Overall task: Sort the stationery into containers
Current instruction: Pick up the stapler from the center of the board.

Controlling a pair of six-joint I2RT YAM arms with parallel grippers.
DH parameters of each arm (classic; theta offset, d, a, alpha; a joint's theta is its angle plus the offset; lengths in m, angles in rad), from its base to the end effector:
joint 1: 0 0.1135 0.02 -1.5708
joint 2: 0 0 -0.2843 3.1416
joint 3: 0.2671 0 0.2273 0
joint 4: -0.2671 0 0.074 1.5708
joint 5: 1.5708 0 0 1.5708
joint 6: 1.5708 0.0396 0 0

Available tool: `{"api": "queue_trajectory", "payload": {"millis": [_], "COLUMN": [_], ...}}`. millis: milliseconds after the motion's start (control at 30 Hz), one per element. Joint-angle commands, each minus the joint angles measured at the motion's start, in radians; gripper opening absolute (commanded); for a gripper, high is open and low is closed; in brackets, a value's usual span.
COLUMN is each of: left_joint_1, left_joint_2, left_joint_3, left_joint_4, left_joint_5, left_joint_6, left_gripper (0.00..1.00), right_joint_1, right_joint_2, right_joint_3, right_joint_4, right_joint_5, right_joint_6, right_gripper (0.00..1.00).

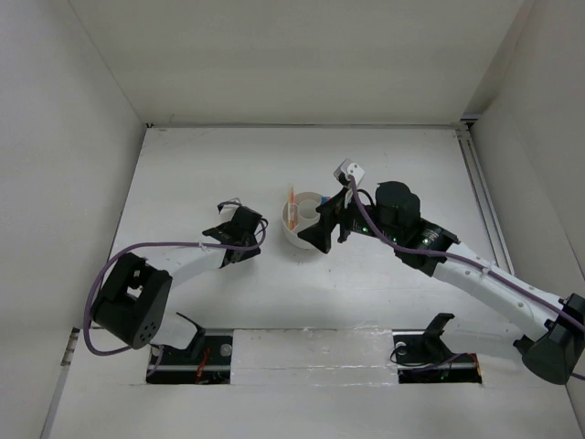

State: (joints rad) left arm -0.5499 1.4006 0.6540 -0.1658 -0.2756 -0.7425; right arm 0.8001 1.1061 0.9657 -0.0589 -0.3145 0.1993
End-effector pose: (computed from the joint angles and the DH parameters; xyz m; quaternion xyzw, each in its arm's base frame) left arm 0.2120 -0.1173 0.2002 -0.1343 0.9287 -0.0890 0.3339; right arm 0.1497 0.1718 0.3743 -0.3209 0.7008 0.4061 0.4909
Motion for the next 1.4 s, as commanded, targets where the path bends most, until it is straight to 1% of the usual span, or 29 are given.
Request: {"api": "queue_trajectory", "payload": {"millis": [0, 67, 133, 167, 200, 267, 300, 333, 400, 433, 467, 500, 533, 567, 600, 633, 667, 700, 733, 800, 933, 1000, 1067, 1167, 1200, 1267, 1333, 1367], "left_joint_1": [-0.005, -0.039, -0.085, -0.120, -0.201, -0.270, -0.303, -0.376, -0.444, -0.508, -0.536, -0.563, -0.621, -0.649, -0.674, -0.718, -0.740, -0.761, -0.778, -0.788, -0.788, -0.788, -0.788, -0.788, -0.788, -0.788, -0.788, -0.788], "left_joint_2": [0.012, -0.020, -0.118, -0.159, -0.239, -0.302, -0.325, -0.357, -0.376, -0.387, -0.387, -0.397, -0.397, -0.422, -0.431, -0.454, -0.468, -0.482, -0.494, -0.534, -0.569, -0.580, -0.604, -0.633, -0.634, -0.643, -0.643, -0.643], "left_joint_3": [-0.044, -0.044, -0.044, -0.044, -0.044, -0.044, -0.044, -0.054, -0.054, -0.054, -0.054, -0.068, -0.079, -0.102, -0.114, -0.141, -0.157, -0.174, -0.189, -0.211, -0.211, -0.220, -0.231, -0.241, -0.241, -0.251, -0.251, -0.251], "left_joint_4": [-0.063, -0.041, 0.006, 0.032, 0.063, 0.161, 0.196, 0.219, 0.264, 0.278, 0.290, 0.331, 0.356, 0.383, 0.447, 0.481, 0.514, 0.591, 0.627, 0.663, 0.704, 0.726, 0.739, 0.764, 0.764, 0.764, 0.764, 0.764], "left_joint_5": [0.050, 0.038, 0.009, -0.011, -0.061, -0.102, -0.140, -0.181, -0.246, -0.311, -0.338, -0.364, -0.435, -0.471, -0.493, -0.546, -0.575, -0.603, -0.626, -0.626, -0.570, -0.556, -0.530, -0.479, -0.470, -0.470, -0.470, -0.461], "left_joint_6": [-0.023, 0.009, 0.022, 0.055, 0.074, 0.123, 0.193, 0.215, 0.267, 0.303, 0.322, 0.340, 0.357, 0.373, 0.420, 0.442, 0.462, 0.489, 0.538, 0.569, 0.647, 0.690, 0.712, 0.732, 0.742, 0.743, 0.753, 0.753], "left_gripper": [0.00, 0.00, 0.00, 0.00, 0.00, 0.00, 0.00, 0.00, 0.00, 0.00, 0.00, 0.00, 0.00, 0.00, 0.00, 0.00, 0.00, 0.00, 0.00, 0.00, 0.00, 0.00, 0.00, 0.00, 0.00, 0.00, 0.00, 0.00], "right_joint_1": [-0.001, -0.022, -0.067, -0.079, -0.091, -0.113, -0.113, -0.113, -0.113, -0.113, -0.113, -0.113, -0.113, -0.113, -0.113, -0.113, -0.104, -0.090, -0.090, -0.076, -0.023, -0.009, 0.001, 0.010, 0.010, 0.019, 0.042, 0.042], "right_joint_2": [0.003, 0.003, 0.003, 0.003, -0.006, -0.017, -0.026, -0.026, -0.035, -0.044, -0.045, -0.058, -0.074, -0.074, -0.084, -0.084, -0.094, -0.094, -0.104, -0.104, -0.104, -0.077, -0.055, -0.012, -0.012, 0.009, 0.020, 0.020], "right_joint_3": [0.024, 0.024, 0.024, 0.013, 0.013, 0.004, 0.004, 0.004, 0.014, 0.015, 0.015, 0.001, 0.001, -0.011, -0.012, -0.021, -0.021, -0.021, -0.030, -0.030, -0.039, -0.039, -0.039, -0.039, -0.050, -0.050, -0.050, -0.050], "right_joint_4": [0.051, 0.051, 0.051, 0.062, 0.074, 0.083, 0.083, 0.083, 0.083, 0.083, 0.083, 0.099, 0.114, 0.114, 0.126, 0.126, 0.126, 0.126, 0.126, 0.126, 0.126, 0.126, 0.137, 0.174, 0.183, 0.194, 0.205, 0.205], "right_joint_5": [0.004, 0.005, -0.030, -0.031, -0.041, -0.041, -0.041, -0.041, -0.015, -0.003, 0.032, 0.044, 0.057, 0.066, 0.075, 0.087, 0.087, 0.101, 0.110, 0.121, 0.153, 0.170, 0.180, 0.169, 0.160, 0.160, 0.160, 0.160], "right_joint_6": [0.008, 0.034, 0.054, 0.066, 0.090, 0.112, 0.121, 0.121, 0.150, 0.185, 0.208, 0.228, 0.265, 0.281, 0.293, 0.302, 0.316, 0.316, 0.316, 0.330, 0.339, 0.339, 0.339, 0.339, 0.350, 0.350, 0.359, 0.359], "right_gripper": [1.00, 1.00, 1.00, 1.00, 1.00, 1.00, 1.00, 1.00, 1.00, 1.00, 1.00, 1.00, 1.00, 1.00, 1.00, 1.00, 1.00, 1.00, 1.00, 1.00, 1.00, 0.99, 0.99, 0.96, 0.93, 0.93, 0.89, 0.89]}}
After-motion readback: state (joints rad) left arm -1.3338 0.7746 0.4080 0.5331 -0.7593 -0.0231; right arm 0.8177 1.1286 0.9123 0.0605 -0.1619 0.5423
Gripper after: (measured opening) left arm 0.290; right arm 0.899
